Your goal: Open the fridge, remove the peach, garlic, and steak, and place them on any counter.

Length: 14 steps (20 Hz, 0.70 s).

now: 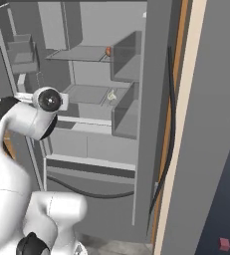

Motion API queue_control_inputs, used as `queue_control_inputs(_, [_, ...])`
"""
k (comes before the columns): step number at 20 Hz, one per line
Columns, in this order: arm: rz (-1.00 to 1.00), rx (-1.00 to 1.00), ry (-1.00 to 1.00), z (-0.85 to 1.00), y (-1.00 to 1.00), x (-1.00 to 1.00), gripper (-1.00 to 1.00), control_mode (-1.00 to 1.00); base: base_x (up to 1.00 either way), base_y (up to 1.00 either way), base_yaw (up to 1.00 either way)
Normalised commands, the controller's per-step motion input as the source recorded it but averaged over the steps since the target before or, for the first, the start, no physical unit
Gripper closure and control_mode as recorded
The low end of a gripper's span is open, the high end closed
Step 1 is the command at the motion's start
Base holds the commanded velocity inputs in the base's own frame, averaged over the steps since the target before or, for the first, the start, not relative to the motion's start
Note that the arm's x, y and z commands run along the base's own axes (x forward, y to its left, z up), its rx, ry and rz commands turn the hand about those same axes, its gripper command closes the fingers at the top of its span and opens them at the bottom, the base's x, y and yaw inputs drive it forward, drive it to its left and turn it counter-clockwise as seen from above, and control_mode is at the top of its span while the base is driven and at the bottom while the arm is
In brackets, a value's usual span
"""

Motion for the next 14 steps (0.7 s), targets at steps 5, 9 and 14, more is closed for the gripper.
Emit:
queue_control_inputs(5, [0.16,0.01,0.09,-0.31,0.65,0.41,-1.0,-1.0,0.0,0.0,0.0])
queue_control_inputs(9, [0.24,0.0,0.08,-0.26,1.0,-0.29,-1.0,-1.0,0.0,0.0,0.0])
queue_control_inputs(14, [0.24,0.0,0.08,-0.18,1.0,-0.63,-1.0,-1.0,0.0,0.0,0.0])
